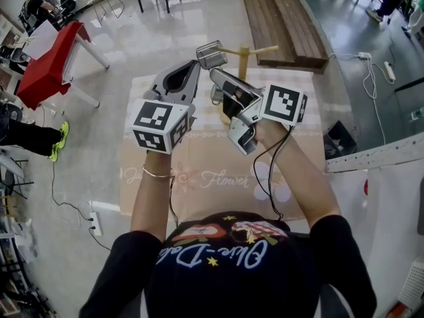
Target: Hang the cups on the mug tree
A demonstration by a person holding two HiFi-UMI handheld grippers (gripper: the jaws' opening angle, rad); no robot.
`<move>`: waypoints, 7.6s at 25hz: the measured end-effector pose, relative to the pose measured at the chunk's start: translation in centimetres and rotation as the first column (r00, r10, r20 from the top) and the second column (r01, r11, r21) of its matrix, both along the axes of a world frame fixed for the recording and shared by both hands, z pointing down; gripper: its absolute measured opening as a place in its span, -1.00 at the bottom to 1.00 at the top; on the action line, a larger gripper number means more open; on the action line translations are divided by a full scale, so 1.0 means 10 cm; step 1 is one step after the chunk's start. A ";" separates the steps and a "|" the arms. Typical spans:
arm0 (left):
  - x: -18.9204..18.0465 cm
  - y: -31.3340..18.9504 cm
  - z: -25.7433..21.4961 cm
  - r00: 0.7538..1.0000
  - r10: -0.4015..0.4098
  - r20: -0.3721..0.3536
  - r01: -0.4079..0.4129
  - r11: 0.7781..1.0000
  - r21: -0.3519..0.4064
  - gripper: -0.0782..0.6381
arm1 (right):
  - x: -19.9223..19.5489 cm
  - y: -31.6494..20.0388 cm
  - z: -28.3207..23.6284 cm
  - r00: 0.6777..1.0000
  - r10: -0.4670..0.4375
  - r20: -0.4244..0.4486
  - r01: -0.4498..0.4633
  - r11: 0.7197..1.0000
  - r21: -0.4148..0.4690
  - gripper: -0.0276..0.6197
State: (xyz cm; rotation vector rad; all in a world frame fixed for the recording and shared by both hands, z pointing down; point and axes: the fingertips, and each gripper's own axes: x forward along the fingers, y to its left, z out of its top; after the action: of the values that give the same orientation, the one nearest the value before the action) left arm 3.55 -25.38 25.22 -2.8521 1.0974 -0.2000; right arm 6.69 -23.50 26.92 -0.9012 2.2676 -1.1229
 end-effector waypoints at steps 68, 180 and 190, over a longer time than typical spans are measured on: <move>0.17 0.04 -0.06 0.999 0.045 -0.012 -0.045 0.999 0.021 -0.76 | 0.15 0.03 -0.01 0.978 0.032 0.208 -0.030 0.999 -0.010 -0.75; 0.16 0.58 0.23 0.993 0.120 0.018 -0.119 0.992 -0.033 -0.76 | 0.42 0.58 0.07 0.995 0.002 -0.095 0.001 0.999 0.034 -0.88; 0.14 0.80 0.35 0.988 0.157 0.004 -0.157 0.987 -0.047 -0.76 | 0.47 0.76 0.14 0.985 0.060 -0.159 -0.050 0.997 0.065 -0.89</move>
State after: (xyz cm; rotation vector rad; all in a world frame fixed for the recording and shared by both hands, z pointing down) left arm 4.97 -17.34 28.77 -2.9589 0.8722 -0.2280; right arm 11.36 -15.95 28.30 -1.0573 2.3757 -0.9836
